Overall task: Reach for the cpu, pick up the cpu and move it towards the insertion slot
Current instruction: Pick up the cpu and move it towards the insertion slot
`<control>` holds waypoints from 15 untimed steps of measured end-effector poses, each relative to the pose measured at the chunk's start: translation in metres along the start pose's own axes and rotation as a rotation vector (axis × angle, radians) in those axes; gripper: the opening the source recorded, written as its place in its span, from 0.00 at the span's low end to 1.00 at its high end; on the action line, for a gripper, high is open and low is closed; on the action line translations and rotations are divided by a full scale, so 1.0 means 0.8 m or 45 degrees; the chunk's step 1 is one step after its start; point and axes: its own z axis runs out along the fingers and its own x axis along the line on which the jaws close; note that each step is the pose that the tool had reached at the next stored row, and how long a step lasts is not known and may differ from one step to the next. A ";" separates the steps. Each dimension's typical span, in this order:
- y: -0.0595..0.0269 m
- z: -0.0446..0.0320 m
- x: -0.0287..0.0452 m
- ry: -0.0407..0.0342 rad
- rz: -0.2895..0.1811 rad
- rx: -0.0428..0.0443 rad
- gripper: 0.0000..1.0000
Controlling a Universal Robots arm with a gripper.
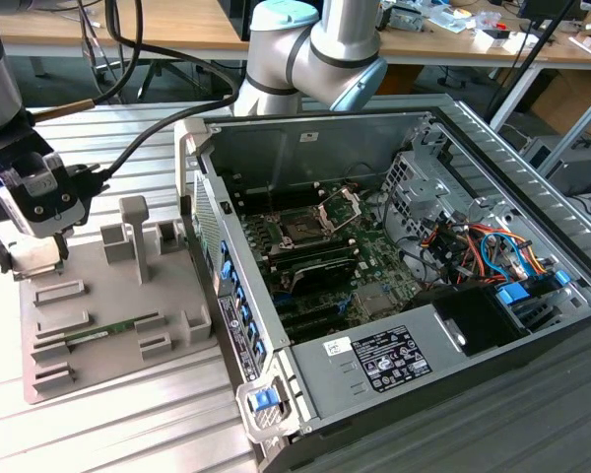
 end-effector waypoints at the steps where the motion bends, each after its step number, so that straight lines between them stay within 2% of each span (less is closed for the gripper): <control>1: 0.000 -0.0001 0.0000 0.0000 0.000 0.000 0.55; 15: 0.000 -0.0070 0.0000 -0.0002 0.000 -0.001 0.55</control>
